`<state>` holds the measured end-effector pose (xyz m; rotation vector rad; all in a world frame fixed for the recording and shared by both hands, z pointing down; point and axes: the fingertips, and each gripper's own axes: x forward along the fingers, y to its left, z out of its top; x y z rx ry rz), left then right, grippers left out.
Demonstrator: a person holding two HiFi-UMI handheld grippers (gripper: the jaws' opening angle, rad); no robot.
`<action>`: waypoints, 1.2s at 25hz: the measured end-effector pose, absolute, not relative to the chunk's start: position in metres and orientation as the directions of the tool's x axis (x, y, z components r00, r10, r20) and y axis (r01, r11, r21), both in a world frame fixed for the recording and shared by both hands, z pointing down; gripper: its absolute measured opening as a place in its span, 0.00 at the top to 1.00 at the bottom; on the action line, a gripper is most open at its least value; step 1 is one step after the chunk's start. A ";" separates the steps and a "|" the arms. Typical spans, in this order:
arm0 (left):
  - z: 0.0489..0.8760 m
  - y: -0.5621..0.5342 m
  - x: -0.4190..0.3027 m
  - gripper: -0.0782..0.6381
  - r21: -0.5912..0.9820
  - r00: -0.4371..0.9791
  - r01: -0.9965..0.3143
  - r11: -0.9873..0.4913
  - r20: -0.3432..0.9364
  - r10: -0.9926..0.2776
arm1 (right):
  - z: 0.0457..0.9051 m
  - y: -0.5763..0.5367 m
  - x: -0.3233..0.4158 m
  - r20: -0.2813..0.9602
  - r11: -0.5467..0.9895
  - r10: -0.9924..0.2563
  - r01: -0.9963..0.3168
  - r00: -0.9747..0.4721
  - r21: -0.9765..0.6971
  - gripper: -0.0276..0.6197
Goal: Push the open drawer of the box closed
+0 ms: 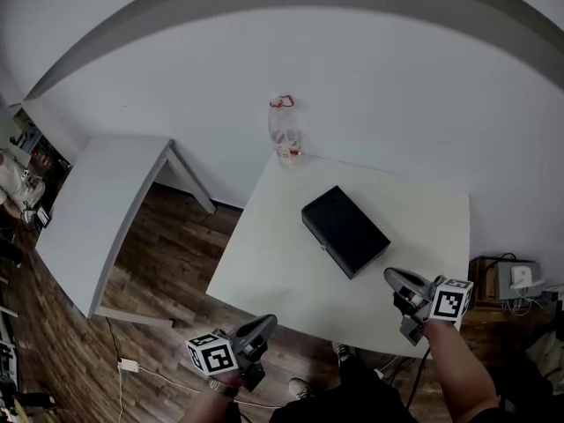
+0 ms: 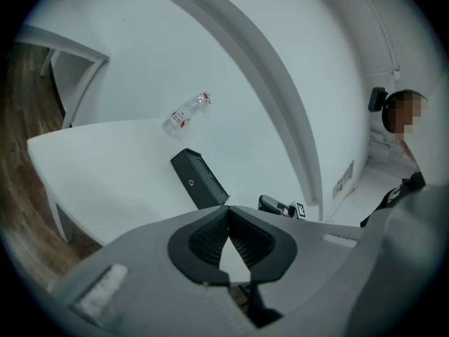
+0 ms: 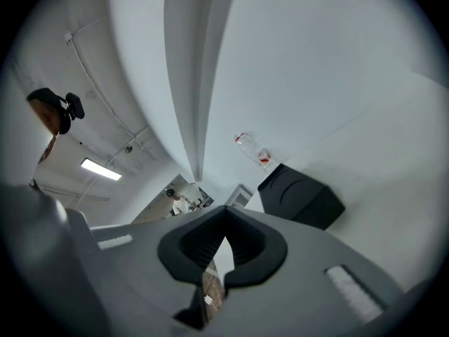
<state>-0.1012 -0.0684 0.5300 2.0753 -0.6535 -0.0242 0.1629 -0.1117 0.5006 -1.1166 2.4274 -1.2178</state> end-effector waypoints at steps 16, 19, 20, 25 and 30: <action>0.519 0.090 -0.152 0.89 0.921 0.919 -0.206 -0.332 0.066 -0.389 | 0.494 0.094 -0.012 0.041 0.319 -0.644 -0.316 -0.764 -0.893 0.95; 0.521 0.093 -0.162 0.89 0.919 0.920 -0.205 -0.337 0.063 -0.387 | 0.487 0.104 -0.020 0.025 0.317 -0.651 -0.302 -0.758 -0.899 0.95; 0.521 0.093 -0.166 0.89 0.917 0.919 -0.206 -0.341 0.061 -0.391 | 0.485 0.107 -0.023 0.021 0.321 -0.651 -0.300 -0.759 -0.898 0.95; 0.513 0.090 -0.172 0.89 0.915 0.912 -0.185 -0.357 0.025 -0.409 | 0.473 0.115 -0.031 0.007 0.341 -0.652 -0.301 -0.758 -0.891 0.95; 0.511 0.094 -0.172 0.89 0.930 0.908 -0.152 -0.335 -0.003 -0.419 | 0.476 0.121 -0.039 0.010 0.331 -0.660 -0.302 -0.752 -0.894 0.95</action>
